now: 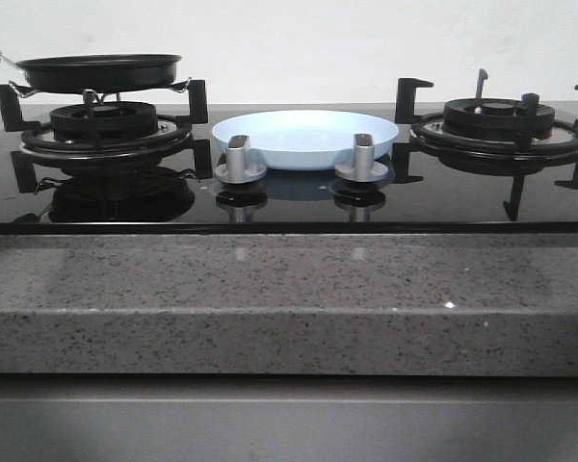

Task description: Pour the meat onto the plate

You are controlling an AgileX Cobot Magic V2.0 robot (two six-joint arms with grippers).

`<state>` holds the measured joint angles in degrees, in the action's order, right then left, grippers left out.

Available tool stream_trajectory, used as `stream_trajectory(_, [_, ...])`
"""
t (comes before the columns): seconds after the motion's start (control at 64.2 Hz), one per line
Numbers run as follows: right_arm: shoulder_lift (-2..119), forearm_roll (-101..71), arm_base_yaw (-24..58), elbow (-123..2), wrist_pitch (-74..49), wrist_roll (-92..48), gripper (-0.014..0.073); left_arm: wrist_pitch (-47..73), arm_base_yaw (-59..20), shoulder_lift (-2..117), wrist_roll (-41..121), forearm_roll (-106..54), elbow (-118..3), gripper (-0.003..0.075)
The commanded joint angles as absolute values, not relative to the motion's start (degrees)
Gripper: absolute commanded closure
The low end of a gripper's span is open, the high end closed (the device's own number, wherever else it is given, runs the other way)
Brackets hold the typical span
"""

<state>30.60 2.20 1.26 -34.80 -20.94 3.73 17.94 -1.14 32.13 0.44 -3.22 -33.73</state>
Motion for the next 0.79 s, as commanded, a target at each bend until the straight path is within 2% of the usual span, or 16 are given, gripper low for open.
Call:
stream_trajectory(0.0, [34.4,3.0,0.9,-38.4,-17.0,3.5,0.0644,11.9,-1.7,34.6,0.0,-3.6,-36.1,0.0727])
stream_trajectory(0.062, [35.3,3.0,0.9,-38.5,-16.3,3.5,0.0599,10.9,-1.7,35.6,0.0,-3.6,-36.1,0.0666])
stream_trajectory(0.109, [35.5,2.9,0.9,-38.5,-16.3,3.5,0.0526,10.3,-1.7,35.7,0.0,-3.6,-36.1,0.0581])
stream_trajectory(0.171, [35.5,2.9,0.9,-38.5,-16.4,3.5,0.0361,9.5,-1.7,36.0,0.0,-3.6,-36.1,0.0424])
stream_trajectory(0.234, [35.5,2.9,0.9,-38.5,-16.3,3.5,0.0177,9.0,-1.7,36.0,0.0,-3.6,-36.1,0.0228])
stream_trajectory(0.28, [35.5,2.9,0.9,-38.5,-16.3,3.5,0.0074,8.9,-1.7,36.0,0.0,-3.6,-36.1,0.0125])
stream_trajectory(0.343, [35.5,2.9,0.9,-38.5,-16.4,3.5,-0.0037,8.9,-1.7,36.0,0.0,-3.6,-36.1,0.0060])
stream_trajectory(0.389, [35.5,2.9,0.9,-38.4,-16.4,3.5,-0.0070,8.9,-1.7,36.1,0.0,-3.6,-36.1,0.0056])
stream_trajectory(0.623, [36.7,1.5,1.1,-38.9,-13.0,3.5,-0.0067,8.9,-1.7,36.3,0.0,-3.6,-36.1,0.0111])
stream_trajectory(0.779, [43.3,-0.3,3.2,-44.0,-15.6,3.5,-0.0067,8.9,-1.7,36.3,0.0,-3.6,-36.1,0.0143])
